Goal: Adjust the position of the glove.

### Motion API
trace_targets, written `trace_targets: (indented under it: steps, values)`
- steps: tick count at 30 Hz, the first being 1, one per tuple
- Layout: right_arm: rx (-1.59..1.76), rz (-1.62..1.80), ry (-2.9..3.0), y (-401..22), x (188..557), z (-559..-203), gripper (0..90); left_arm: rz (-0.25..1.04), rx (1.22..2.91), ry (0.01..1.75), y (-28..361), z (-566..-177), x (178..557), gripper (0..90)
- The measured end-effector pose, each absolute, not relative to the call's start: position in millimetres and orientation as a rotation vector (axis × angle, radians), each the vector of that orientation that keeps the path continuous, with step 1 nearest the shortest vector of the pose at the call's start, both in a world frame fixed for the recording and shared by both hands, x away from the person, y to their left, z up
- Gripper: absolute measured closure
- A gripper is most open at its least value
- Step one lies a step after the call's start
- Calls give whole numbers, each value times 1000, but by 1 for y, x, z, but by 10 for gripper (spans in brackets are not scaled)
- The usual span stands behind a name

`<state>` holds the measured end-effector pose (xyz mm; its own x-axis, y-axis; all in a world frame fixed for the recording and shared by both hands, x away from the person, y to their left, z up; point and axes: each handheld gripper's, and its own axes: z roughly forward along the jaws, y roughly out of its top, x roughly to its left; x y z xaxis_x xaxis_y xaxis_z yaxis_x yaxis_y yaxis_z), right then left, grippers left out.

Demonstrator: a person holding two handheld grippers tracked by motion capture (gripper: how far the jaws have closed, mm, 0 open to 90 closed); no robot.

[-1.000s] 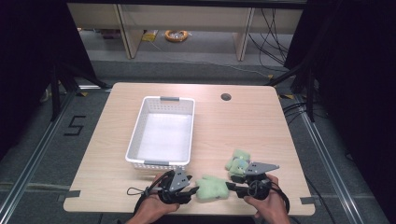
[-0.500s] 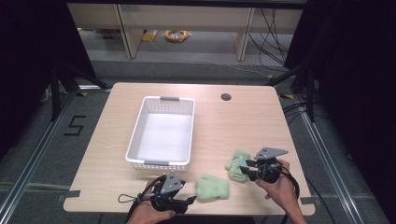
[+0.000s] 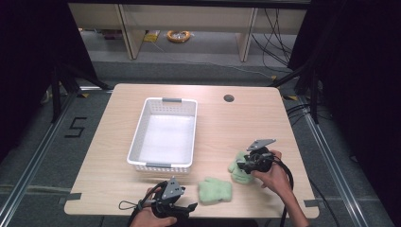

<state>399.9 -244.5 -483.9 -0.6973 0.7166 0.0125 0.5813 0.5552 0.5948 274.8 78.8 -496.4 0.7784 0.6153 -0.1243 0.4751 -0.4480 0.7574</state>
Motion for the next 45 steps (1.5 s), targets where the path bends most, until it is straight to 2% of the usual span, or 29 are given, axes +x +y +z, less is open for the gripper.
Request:
trace_targets:
  steps: [3, 7, 8, 10, 12, 16, 23, 32, 45]
  values:
    - [1101, 855, 2551, -246, 404, -490, 533, 218, 2127, 799, 79, -497, 276, 323]
    - [1139, 848, 2556, -248, 401, -490, 578, 222, 2129, 803, 81, -497, 278, 325]
    - [1159, 840, 2560, -247, 400, -490, 631, 209, 2117, 822, 81, -497, 277, 325]
    - [1171, 844, 2561, -247, 399, -490, 648, 229, 2131, 805, 83, -497, 279, 325]
    - [1183, 866, 2551, -248, 398, -492, 755, 222, 2122, 807, 83, -496, 278, 327]
    - [1227, 904, 2530, -249, 396, -493, 827, 225, 2122, 798, 83, -497, 279, 330]
    - [1264, 1025, 2472, -255, 393, -484, 839, 239, 2117, 813, 85, -496, 280, 332]
    - [1216, 1195, 2436, -254, 368, -450, 839, 225, 2113, 803, 84, -495, 279, 331]
    - [1163, 1379, 2552, -200, 331, -445, 834, 233, 2069, 826, 82, -492, 276, 335]
